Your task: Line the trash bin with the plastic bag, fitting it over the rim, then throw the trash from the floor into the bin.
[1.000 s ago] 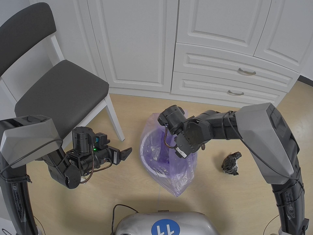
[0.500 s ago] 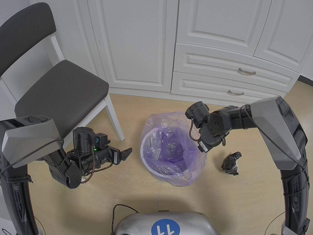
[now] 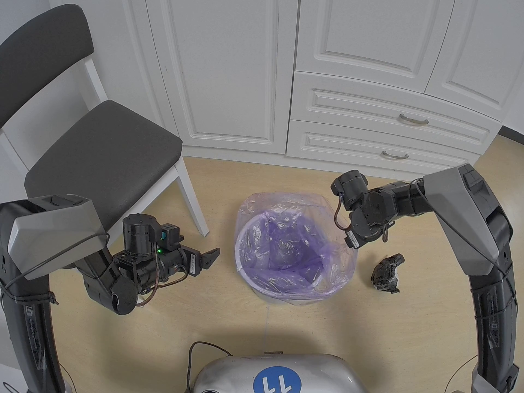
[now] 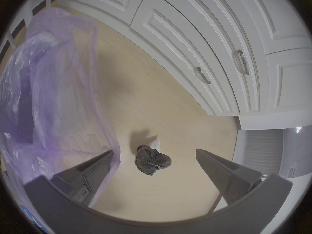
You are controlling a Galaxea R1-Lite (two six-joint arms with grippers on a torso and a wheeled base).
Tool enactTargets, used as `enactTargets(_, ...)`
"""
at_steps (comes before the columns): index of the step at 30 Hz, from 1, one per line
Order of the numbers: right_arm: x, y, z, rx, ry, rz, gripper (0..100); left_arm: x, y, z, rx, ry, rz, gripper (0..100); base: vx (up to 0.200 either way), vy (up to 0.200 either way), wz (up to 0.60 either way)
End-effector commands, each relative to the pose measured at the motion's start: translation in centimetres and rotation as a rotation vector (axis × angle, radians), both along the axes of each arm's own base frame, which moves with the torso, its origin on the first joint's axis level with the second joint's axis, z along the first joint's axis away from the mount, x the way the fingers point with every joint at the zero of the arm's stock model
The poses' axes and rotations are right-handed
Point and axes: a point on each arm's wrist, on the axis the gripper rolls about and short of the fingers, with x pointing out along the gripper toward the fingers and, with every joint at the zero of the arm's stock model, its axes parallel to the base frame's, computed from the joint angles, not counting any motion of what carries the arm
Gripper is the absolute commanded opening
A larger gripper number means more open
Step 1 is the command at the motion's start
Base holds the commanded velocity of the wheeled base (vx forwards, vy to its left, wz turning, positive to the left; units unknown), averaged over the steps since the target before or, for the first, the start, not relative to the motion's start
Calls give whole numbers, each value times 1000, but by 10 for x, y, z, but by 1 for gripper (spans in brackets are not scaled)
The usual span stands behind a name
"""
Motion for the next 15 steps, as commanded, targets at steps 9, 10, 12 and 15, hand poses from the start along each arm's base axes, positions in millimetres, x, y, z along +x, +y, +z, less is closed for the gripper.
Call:
enactTargets(9,-39,-14,61,219,-49,20,100,-1,3,-1,-6,11,9,100,0,0,0)
enactTargets(10,-46,-14,65,254,-51,18,100,-2,3,0,-9,11,13,100,0,0,0)
enactTargets(12,-62,-16,75,346,-81,10,100,-6,2,1,-19,22,20,100,0,0,0)
enactTargets(15,-82,-13,75,445,-134,38,100,-11,-1,6,-52,18,19,100,0,0,0)
